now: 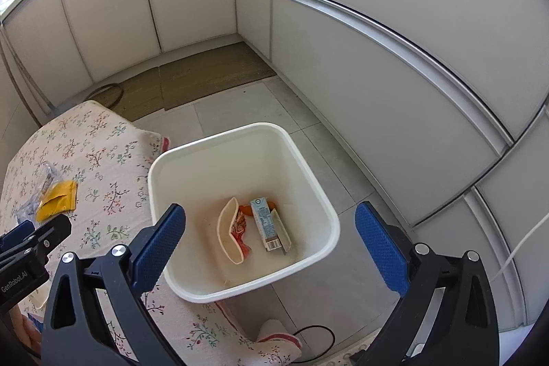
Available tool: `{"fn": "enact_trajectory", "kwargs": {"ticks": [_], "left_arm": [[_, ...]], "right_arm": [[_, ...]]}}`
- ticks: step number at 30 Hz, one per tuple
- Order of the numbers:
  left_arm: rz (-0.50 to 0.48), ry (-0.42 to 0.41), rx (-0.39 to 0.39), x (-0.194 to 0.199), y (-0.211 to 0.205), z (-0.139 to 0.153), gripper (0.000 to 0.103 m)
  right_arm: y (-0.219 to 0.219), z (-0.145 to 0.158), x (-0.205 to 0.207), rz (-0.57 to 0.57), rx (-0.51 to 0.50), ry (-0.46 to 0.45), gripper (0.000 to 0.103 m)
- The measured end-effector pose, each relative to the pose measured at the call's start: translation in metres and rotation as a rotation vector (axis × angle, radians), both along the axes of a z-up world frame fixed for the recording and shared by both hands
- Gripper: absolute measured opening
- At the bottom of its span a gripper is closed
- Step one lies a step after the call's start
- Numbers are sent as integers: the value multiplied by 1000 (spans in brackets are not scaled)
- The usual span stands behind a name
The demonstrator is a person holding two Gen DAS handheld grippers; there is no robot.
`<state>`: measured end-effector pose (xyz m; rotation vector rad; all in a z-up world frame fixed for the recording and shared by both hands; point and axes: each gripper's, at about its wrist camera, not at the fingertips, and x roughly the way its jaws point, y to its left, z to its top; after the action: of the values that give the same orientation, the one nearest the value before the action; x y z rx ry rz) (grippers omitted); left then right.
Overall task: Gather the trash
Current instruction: 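Withdraw both open grippers from the bin toward the table, then grasp the orange carrot-shaped item with the left gripper while the right grasps the white tissue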
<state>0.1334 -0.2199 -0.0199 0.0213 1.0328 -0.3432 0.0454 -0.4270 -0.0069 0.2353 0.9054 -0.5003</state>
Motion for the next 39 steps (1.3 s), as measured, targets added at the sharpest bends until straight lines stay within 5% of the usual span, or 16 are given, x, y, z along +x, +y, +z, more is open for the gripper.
{"fn": "enact_trajectory", "kwargs": {"ticks": [21,39], "left_arm": [[263,41,6,-4,170,4,90],[519,92,-4,-8,307,-16,90]], "right_arm": [[159,19,55,286,-76,-33,96],[292,-12,93,625,34,58,96]]}}
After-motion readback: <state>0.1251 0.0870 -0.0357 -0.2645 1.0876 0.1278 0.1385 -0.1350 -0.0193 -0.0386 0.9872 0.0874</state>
